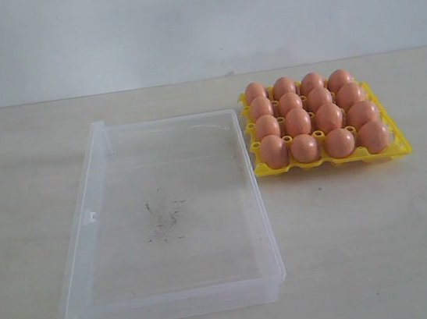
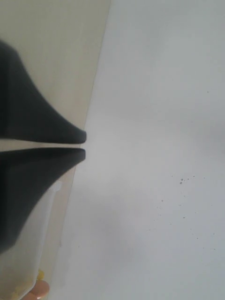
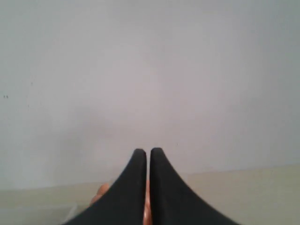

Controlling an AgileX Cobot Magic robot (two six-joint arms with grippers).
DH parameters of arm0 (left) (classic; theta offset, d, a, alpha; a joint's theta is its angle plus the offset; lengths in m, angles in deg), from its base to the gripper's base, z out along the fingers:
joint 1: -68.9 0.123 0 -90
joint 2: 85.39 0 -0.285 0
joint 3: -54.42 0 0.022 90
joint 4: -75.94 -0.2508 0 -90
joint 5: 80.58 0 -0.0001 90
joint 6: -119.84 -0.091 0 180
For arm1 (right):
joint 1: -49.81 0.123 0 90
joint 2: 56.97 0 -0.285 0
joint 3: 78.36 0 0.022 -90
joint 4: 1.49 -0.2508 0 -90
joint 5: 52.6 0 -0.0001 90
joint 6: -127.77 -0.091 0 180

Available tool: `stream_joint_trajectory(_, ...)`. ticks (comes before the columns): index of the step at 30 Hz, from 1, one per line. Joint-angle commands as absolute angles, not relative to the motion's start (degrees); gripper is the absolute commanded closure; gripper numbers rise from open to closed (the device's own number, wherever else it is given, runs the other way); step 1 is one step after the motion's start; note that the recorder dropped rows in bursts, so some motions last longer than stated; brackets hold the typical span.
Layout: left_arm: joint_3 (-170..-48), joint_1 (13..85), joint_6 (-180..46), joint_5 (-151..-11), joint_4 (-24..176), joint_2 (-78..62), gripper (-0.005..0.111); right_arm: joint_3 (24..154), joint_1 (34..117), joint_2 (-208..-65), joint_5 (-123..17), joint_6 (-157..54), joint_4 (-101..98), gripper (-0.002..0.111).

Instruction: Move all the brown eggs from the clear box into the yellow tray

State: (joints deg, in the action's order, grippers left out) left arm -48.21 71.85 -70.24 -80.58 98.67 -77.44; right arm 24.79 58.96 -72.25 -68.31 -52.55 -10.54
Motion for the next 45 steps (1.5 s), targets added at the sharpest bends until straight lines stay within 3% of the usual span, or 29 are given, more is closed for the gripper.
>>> stream_joint_trajectory(1,-48.4,71.6,-70.6,-80.6,98.8,-77.6,0.103,24.4,57.6,-69.6,-60.0,-47.4,-10.4,0.109)
stream_joint_trajectory(8,-48.4,71.6,-70.6,-80.6,98.8,-77.6,0.103,24.4,55.5,-64.8,-49.8,-41.1,-9.5,0.109)
stream_joint_trajectory(45,-48.4,71.6,-70.6,-80.6,98.8,-77.6,0.103,24.4,55.5,-64.8,-50.2,-40.1,-8.6,0.109)
